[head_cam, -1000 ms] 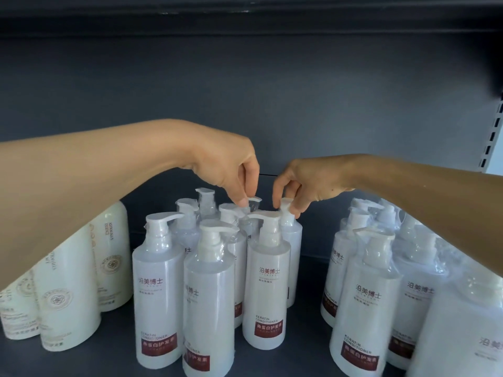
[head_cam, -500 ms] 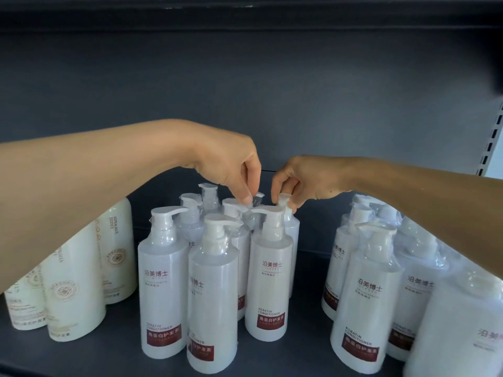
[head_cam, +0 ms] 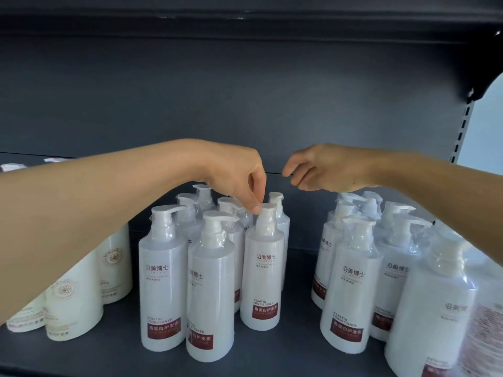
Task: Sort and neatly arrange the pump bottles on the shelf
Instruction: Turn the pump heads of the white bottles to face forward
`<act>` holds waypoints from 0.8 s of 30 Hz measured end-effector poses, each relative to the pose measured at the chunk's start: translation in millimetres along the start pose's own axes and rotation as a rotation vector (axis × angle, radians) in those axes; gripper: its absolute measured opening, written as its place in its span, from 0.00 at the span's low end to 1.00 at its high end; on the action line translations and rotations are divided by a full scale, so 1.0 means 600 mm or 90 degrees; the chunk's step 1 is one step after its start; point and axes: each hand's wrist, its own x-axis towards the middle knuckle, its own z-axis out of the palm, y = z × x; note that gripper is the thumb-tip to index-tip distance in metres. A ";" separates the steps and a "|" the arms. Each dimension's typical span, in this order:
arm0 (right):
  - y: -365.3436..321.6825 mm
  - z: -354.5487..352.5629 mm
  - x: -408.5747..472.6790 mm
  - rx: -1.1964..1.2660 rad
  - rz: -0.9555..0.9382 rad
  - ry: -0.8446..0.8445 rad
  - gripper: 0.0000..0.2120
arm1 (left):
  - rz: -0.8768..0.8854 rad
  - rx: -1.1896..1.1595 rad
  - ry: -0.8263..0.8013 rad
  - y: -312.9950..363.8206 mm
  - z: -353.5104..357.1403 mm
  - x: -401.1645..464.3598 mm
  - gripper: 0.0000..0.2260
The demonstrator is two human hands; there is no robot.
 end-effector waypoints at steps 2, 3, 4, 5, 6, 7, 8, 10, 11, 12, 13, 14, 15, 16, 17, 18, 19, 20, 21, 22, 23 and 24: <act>0.006 -0.005 -0.025 -0.006 0.006 0.013 0.14 | 0.019 -0.002 0.009 0.003 0.007 0.004 0.06; 0.008 -0.005 -0.037 -0.015 0.009 0.014 0.12 | 0.031 0.002 0.014 0.004 0.011 0.007 0.06; 0.009 -0.004 -0.049 -0.023 0.010 0.015 0.11 | 0.042 0.005 0.018 0.005 0.016 0.010 0.06; 0.008 -0.002 -0.060 -0.030 0.011 0.017 0.09 | 0.051 0.006 0.021 0.006 0.020 0.013 0.06; 0.007 0.001 -0.070 -0.035 0.011 0.021 0.08 | 0.059 0.005 0.025 0.008 0.024 0.015 0.06; 0.004 0.005 -0.079 -0.040 0.012 0.025 0.08 | 0.066 0.007 0.031 0.008 0.027 0.017 0.05; 0.002 0.009 -0.086 -0.044 0.017 0.027 0.09 | 0.071 0.015 0.040 0.010 0.029 0.019 0.05; -0.001 0.016 -0.098 -0.053 0.028 0.025 0.09 | 0.076 0.032 0.060 0.011 0.031 0.020 0.04; -0.001 0.018 -0.103 -0.056 0.034 0.023 0.09 | 0.079 0.035 0.068 0.011 0.032 0.020 0.05; 0.001 0.020 -0.106 -0.056 0.038 0.020 0.09 | 0.082 0.035 0.075 0.010 0.033 0.020 0.05; 0.002 0.021 -0.110 -0.057 0.043 0.018 0.09 | 0.084 0.031 0.081 0.009 0.035 0.020 0.05; 0.003 0.022 -0.113 -0.059 0.047 0.018 0.09 | 0.084 0.027 0.086 0.008 0.037 0.019 0.05; 0.004 0.021 -0.116 -0.062 0.052 0.020 0.09 | 0.082 0.026 0.091 0.007 0.038 0.018 0.06; 0.003 0.019 -0.121 -0.065 0.056 0.021 0.09 | 0.082 0.027 0.095 0.007 0.039 0.017 0.06; 0.002 0.018 -0.125 -0.066 0.061 0.022 0.09 | 0.082 0.029 0.097 0.008 0.039 0.016 0.06; 0.002 0.017 -0.130 -0.064 0.067 0.024 0.08 | 0.080 0.031 0.098 0.009 0.040 0.015 0.06; 0.002 0.015 -0.136 -0.061 0.073 0.027 0.08 | 0.078 0.032 0.098 0.010 0.040 0.015 0.06; 0.003 0.015 -0.141 -0.063 0.082 0.027 0.08 | 0.075 0.032 0.096 0.010 0.041 0.014 0.05; 0.003 0.016 -0.145 -0.075 0.090 0.023 0.09 | 0.073 0.031 0.094 0.010 0.041 0.013 0.05; 0.004 0.018 -0.148 -0.098 0.099 0.022 0.10 | 0.069 0.031 0.094 0.010 0.042 0.011 0.06; 0.004 0.021 -0.150 -0.127 0.107 0.025 0.11 | 0.065 0.030 0.097 0.010 0.043 0.008 0.08; 0.003 0.026 -0.150 -0.152 0.109 0.033 0.10 | 0.060 0.024 0.104 0.010 0.043 0.003 0.11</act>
